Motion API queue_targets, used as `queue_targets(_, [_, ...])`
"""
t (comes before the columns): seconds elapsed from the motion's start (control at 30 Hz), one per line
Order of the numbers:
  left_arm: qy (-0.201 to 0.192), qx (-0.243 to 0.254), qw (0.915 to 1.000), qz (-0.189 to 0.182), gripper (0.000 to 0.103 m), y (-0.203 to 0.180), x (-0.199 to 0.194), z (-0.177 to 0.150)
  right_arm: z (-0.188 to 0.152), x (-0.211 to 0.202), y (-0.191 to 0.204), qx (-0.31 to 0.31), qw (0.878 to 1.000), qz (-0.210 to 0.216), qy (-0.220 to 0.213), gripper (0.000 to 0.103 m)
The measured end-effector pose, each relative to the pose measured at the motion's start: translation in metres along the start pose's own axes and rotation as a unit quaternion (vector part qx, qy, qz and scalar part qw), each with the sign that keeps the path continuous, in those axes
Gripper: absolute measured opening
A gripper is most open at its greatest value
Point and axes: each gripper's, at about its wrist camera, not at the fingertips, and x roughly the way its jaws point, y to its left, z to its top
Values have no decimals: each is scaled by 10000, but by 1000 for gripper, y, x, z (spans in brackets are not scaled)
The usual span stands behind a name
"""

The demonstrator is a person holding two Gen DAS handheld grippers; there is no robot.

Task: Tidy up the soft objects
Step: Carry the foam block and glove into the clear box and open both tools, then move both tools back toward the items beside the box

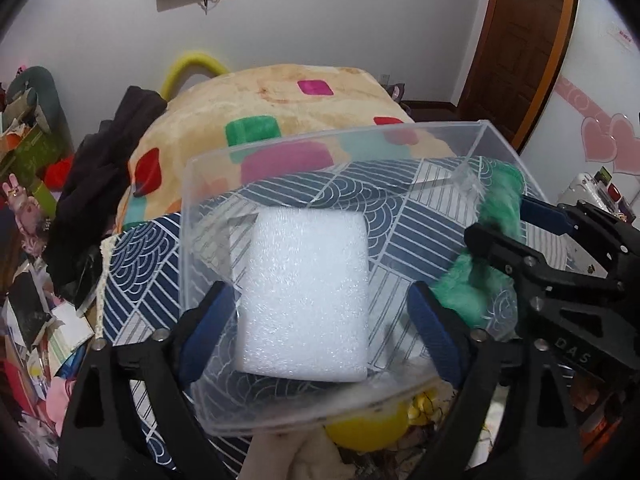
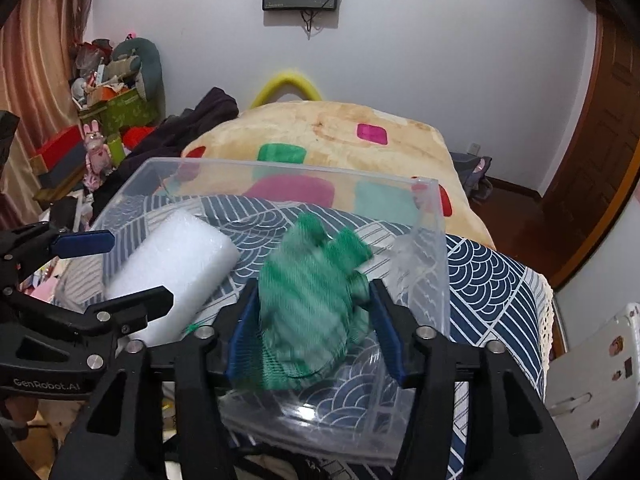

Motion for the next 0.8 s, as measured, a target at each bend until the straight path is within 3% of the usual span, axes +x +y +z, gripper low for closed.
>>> queue_targets(0.2, [-328, -50, 9994, -38, 95, 3, -32, -2, 0, -22, -1, 26, 9995, 55, -320, 66])
queue_targets(0.53, [-1363, -25, 9903, 252, 103, 11, -108, -17, 3, -73, 2, 188, 9940, 139, -1070, 82])
queue_targets(0.8, [-1328, -93, 9906, 329, 103, 20, -110, -56, -17, -94, 10, 146, 9910, 95, -1327, 88])
